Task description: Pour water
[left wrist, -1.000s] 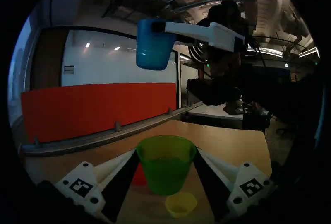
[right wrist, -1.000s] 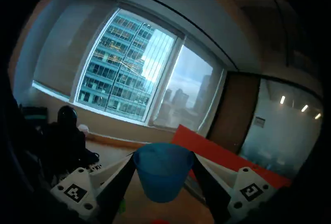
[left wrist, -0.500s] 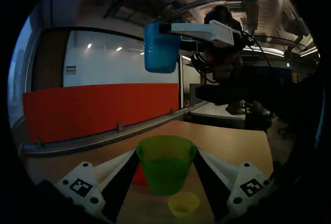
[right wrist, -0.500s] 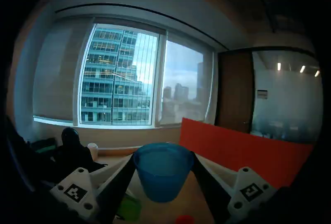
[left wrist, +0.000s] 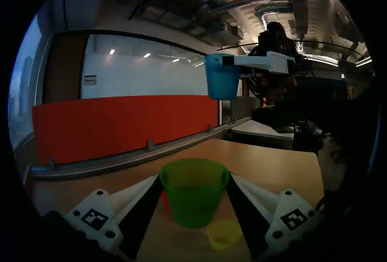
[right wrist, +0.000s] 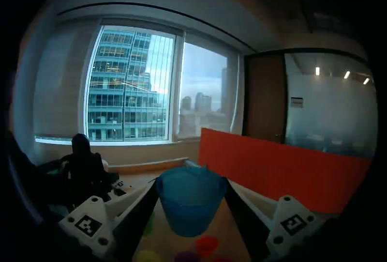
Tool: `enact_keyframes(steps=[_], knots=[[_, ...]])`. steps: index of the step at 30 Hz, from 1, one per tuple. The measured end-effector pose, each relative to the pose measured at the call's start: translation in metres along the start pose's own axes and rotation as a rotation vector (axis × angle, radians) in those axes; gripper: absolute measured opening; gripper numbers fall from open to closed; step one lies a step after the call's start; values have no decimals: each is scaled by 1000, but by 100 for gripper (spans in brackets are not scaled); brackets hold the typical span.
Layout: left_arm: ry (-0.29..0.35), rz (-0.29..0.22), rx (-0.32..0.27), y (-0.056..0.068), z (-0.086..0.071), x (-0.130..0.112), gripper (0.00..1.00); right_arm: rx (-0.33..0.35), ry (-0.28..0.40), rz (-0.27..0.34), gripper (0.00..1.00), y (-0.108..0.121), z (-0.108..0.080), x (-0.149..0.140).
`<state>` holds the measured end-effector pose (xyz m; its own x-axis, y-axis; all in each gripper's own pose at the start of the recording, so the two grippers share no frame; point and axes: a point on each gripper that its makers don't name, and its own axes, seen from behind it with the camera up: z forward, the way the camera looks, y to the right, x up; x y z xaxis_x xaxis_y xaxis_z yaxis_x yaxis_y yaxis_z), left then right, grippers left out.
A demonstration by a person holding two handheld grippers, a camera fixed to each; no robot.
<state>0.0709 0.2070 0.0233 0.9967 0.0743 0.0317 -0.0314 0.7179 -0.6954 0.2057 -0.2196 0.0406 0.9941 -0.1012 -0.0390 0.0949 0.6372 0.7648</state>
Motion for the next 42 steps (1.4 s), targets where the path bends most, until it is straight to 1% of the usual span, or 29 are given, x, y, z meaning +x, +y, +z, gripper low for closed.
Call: enact_keyframes(steps=[9, 12, 15, 21, 29, 36, 42], knots=[[-14, -4, 24, -10, -4, -4, 87, -60, -9, -3, 94, 26, -32, -12], [-18, -8, 28, -12, -3, -5, 87, -71, -4, -3, 93, 32, -38, -15], [-24, -14, 32, -13, -2, -7, 87, -63, -7, 0, 94, 32, -42, -21], [-44, -15, 33, -16, 0, -13, 88, -60, -20, -14, 94, 32, -46, -36], [-76, -9, 29, -18, 2, -20, 87, -53, -52, 0, 94, 34, -48, -59], [-117, -3, 29, -25, 4, -33, 88, -37, -114, -9, 94, 35, -52, -88], [-167, -12, 31, -31, 4, -50, 88, -23, -182, -13, 94, 35, -53, -118]])
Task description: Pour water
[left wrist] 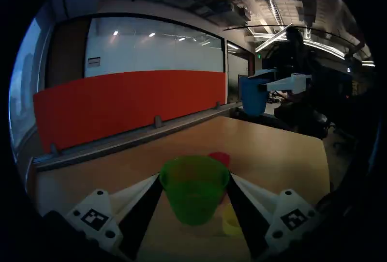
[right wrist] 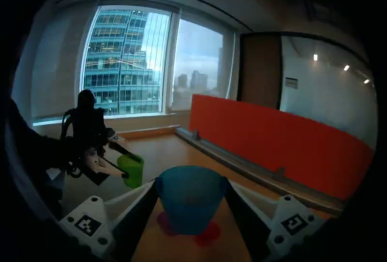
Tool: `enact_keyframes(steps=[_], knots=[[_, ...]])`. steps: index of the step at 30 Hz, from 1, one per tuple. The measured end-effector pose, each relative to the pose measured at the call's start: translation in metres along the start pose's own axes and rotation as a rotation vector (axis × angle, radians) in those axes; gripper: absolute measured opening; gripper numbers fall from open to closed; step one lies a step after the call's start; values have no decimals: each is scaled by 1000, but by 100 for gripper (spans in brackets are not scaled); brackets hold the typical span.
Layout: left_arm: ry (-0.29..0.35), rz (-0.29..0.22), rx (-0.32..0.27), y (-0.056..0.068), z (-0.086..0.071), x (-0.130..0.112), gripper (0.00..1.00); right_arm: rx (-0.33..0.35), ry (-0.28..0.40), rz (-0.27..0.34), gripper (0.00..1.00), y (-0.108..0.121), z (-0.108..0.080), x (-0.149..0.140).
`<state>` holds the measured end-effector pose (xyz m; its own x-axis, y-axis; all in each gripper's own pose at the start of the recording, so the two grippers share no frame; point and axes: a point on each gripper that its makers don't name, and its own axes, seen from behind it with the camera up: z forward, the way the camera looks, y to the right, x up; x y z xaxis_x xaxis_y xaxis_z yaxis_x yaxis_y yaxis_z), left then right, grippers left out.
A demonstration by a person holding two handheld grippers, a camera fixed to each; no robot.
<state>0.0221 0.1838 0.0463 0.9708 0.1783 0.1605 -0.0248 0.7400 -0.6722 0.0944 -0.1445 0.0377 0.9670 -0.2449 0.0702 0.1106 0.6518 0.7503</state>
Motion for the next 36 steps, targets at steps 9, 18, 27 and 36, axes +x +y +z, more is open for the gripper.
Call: enact_keyframes(steps=[9, 18, 27, 36], knots=[[-74, 7, 4, -8, 7, -24, 88, 13, -94, 2, 95, 3, 5, -44], [-154, 12, 0, -12, 12, -48, 88, 29, -175, 2, 95, 1, 10, -87], [-254, 27, -20, -9, 14, -81, 88, 44, -256, 8, 95, -4, 14, -130], [-321, 28, -28, -10, 15, -105, 88, 57, -303, 12, 95, -11, 17, -158]])
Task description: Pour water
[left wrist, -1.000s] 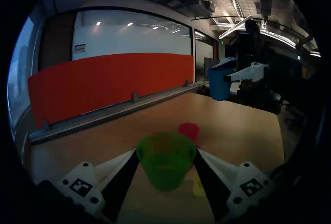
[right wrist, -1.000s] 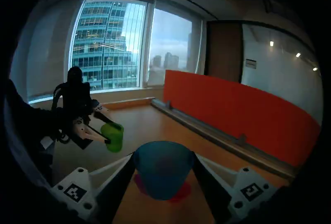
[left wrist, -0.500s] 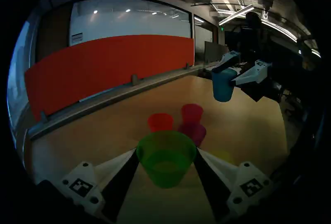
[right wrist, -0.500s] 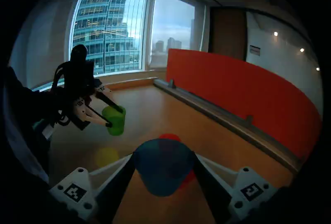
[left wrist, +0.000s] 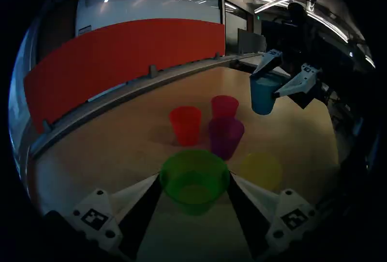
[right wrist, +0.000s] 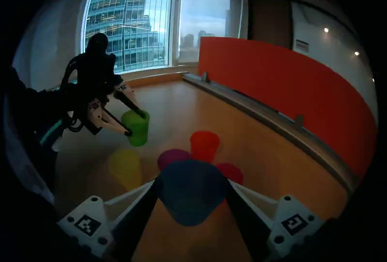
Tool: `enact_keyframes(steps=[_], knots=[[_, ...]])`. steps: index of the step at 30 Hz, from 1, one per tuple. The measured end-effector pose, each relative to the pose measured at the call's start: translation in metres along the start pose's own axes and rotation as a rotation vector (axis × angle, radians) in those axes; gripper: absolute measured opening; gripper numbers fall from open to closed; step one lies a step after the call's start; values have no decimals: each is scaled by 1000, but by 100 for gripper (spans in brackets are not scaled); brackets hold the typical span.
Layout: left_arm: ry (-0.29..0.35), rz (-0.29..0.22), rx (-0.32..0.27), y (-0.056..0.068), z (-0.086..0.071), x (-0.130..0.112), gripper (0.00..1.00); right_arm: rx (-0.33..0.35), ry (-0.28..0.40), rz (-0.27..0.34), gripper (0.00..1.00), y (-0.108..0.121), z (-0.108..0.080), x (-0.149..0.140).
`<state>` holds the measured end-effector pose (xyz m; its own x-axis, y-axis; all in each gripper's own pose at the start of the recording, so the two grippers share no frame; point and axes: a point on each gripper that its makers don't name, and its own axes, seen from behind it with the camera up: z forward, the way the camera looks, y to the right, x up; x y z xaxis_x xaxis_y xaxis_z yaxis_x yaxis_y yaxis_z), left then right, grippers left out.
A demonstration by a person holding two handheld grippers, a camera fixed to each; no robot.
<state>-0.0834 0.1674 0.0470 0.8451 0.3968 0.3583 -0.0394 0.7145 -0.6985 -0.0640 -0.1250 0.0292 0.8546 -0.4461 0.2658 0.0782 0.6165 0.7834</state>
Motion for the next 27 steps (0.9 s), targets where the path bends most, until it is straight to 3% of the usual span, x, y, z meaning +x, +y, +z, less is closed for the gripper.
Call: enact_keyframes(steps=[12, 27], knots=[[-53, 4, -21, 5, 13, -26, 89, 15, -41, 7, 95, -7, 15, -24], [-48, -8, -25, 4, 22, -38, 89, 16, -59, 7, 95, -7, 23, -32]])
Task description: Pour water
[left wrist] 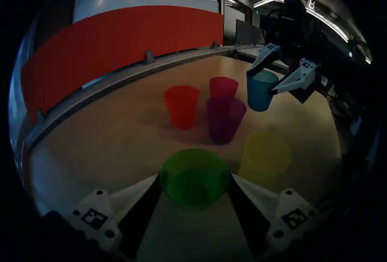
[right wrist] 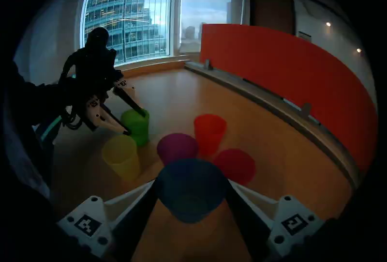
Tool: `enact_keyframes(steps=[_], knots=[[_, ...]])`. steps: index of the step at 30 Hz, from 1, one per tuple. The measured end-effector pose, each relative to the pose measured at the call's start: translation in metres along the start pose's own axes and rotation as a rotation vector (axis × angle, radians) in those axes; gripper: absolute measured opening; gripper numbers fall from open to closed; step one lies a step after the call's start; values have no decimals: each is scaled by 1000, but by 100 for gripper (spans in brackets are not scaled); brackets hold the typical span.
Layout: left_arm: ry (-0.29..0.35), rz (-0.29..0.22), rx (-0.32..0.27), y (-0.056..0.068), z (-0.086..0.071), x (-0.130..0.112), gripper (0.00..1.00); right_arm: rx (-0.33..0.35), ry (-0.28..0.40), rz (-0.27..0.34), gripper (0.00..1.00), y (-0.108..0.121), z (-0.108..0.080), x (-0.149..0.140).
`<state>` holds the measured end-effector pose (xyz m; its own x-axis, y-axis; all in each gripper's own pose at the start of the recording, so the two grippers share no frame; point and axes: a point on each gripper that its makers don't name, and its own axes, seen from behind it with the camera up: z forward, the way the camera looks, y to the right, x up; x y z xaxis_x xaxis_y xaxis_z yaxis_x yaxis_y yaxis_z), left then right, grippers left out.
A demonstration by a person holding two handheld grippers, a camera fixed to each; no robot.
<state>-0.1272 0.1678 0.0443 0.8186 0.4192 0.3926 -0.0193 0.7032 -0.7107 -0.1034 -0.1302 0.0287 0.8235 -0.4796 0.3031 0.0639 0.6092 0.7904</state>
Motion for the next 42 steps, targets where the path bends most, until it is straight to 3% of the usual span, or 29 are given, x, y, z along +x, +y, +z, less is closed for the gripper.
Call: enact_keyframes(steps=[9, 15, 24, 42], knots=[[8, -8, -4, 3, -3, -2, 89, -3, 1, -4, 95, 0, 0, 2], [9, -14, -17, 5, -5, -2, 99, -3, 7, -3, 95, -2, 0, 4], [-28, 22, 13, 2, -5, -15, 99, -3, 3, 4, 95, -4, 5, -3], [-2, -45, 57, -10, -29, -23, 100, -15, -21, 5, 95, -4, 25, -30]])
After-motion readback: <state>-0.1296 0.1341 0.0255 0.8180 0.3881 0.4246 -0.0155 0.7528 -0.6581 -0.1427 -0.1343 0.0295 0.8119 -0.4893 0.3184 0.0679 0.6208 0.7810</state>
